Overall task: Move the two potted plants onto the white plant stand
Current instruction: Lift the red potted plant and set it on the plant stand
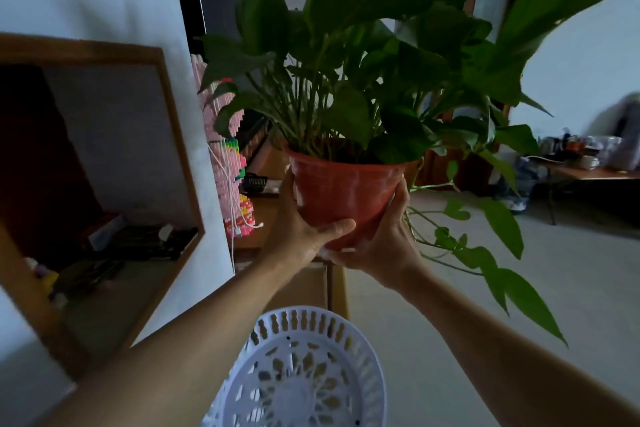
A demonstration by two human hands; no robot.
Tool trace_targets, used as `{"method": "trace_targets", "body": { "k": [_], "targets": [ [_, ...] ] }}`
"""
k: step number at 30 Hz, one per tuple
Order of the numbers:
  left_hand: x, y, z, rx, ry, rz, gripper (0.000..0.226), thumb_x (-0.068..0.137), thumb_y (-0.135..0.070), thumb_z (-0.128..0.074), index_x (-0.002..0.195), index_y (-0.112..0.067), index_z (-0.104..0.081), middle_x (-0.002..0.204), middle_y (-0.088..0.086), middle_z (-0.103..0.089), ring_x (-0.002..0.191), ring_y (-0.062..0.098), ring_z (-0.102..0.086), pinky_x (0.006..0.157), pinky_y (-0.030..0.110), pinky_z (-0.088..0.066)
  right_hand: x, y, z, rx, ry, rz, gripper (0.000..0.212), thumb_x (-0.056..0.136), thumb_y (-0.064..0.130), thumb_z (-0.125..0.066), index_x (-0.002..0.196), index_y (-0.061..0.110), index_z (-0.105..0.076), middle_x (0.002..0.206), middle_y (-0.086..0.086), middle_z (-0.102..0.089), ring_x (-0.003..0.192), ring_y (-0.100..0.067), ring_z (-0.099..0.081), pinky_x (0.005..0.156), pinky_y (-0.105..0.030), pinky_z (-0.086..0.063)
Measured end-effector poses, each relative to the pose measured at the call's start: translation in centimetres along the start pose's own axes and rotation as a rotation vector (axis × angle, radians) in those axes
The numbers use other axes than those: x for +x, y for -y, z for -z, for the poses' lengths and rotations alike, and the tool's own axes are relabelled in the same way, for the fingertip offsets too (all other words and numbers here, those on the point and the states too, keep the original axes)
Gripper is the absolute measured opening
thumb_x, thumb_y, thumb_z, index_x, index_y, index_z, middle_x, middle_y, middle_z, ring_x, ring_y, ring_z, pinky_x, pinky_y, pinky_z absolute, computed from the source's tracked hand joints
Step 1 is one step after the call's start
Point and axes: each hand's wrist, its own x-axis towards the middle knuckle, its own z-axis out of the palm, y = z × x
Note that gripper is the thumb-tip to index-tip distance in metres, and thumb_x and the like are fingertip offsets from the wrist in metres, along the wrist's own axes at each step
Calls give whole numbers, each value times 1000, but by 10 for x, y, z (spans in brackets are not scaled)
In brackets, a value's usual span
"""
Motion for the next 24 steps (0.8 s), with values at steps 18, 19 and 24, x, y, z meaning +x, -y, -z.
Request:
{"method": "trace_targets", "body": {
  "k": [18, 19, 24],
  "targets": [
    [-144, 51, -25, -8, 4, 72, 113, 57, -16, -88, 144, -25, -16, 132, -4, -50, 124, 18, -52, 85, 12, -48, -151, -35, -16, 53, 59, -48, 153, 38, 50, -86, 143, 16, 21, 148, -11, -32, 136, -24, -36, 108, -41, -40],
    [-151, 60, -25, -11, 8, 73, 114, 57, -15, -88, 144, -28, -15, 134, -3, -50, 124, 18, -52, 86, 13, -49, -157, -40, -22, 48, 58, -56, 153, 38, 50, -85, 143, 15, 20, 147, -12, -33, 134, -25, -38, 107, -41, -41],
    [-179, 108, -25, -5, 30, 67, 112, 59, -17, -87, 145, -24, -15, 139, -1, -48, 126, 24, -52, 104, 43, -46, -189, -72, -53, 56, 64, -51, 151, 44, 30, -92, 143, 9, 19, 148, -15, -30, 137, -26, -34, 108, -32, -36]
  ]
}}
